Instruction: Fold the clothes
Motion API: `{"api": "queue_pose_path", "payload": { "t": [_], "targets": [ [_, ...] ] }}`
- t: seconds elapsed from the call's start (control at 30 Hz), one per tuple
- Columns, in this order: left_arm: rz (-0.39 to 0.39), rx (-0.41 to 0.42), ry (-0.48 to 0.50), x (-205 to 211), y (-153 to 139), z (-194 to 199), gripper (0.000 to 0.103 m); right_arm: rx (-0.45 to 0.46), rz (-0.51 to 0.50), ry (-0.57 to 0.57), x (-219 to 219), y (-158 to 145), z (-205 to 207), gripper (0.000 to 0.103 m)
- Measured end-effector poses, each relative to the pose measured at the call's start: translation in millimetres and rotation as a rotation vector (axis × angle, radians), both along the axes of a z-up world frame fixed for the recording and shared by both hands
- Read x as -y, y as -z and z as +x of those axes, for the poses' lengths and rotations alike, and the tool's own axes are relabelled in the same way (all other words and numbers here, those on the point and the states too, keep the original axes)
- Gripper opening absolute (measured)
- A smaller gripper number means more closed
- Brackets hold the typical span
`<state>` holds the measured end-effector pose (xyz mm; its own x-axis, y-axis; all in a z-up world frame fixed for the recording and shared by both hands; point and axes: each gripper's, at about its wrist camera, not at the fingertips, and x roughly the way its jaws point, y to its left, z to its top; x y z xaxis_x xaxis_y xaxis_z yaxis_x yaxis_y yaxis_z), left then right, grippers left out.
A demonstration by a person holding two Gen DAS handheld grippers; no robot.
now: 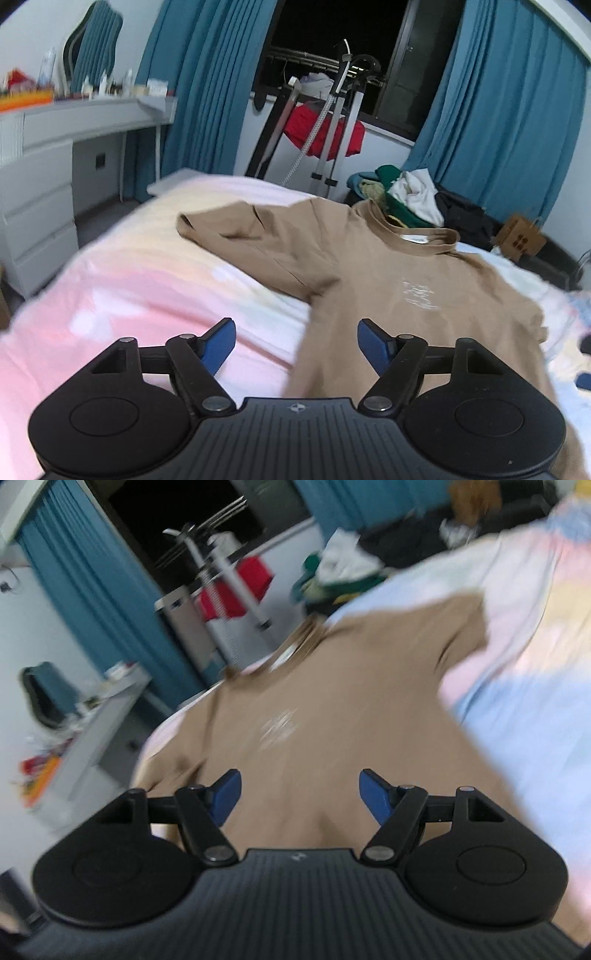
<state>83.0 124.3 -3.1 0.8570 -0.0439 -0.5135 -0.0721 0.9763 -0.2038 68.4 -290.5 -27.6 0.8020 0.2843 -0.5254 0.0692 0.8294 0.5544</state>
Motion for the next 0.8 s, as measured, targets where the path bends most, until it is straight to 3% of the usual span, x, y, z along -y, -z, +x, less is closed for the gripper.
{"api": "queue_pose_path", "payload": {
  "t": [0.1, 0.23, 0.43, 0.6, 0.63, 0.67, 0.73, 0.8],
  "targets": [
    [0.072, 0.011, 0.02, -8.1, -8.7, 23.2, 0.068, -0.001, 0.032, 0.001, -0.9, 15.1, -10.0, 0.073],
    [0.163, 0.043, 0.073, -26.6, -15.6, 70.7, 0.064, 0.017, -0.053, -0.031, 3.5, 34.4, 0.6, 0.074],
    [0.124, 0.002, 0.157, -55.6, -3.4, 148.0, 0.052, 0.08, -0.05, -0.08, 5.6, 42.2, 25.1, 0.074],
    [0.17, -0.11, 0.202, -56.0, 30.5, 183.6, 0.052, 0.036, -0.041, -0.114, -1.4, 57.6, 50.8, 0.074],
    [0.182, -0.117, 0.213, -55.0, 35.6, 185.2, 0.046, 0.022, -0.034, -0.119, -2.0, 61.3, 55.5, 0.074],
    [0.192, -0.113, 0.223, -54.8, 39.5, 184.5, 0.029, 0.008, -0.027, -0.124, -2.5, 64.9, 60.2, 0.074],
    [0.195, -0.1, 0.233, -55.2, 41.9, 177.1, 0.014, -0.007, -0.02, -0.126, -3.5, 68.2, 65.3, 0.074],
    [0.2, -0.095, 0.26, -54.2, 41.1, 166.2, 0.01, -0.015, -0.017, -0.125, -4.2, 69.5, 67.9, 0.074]
  ]
}}
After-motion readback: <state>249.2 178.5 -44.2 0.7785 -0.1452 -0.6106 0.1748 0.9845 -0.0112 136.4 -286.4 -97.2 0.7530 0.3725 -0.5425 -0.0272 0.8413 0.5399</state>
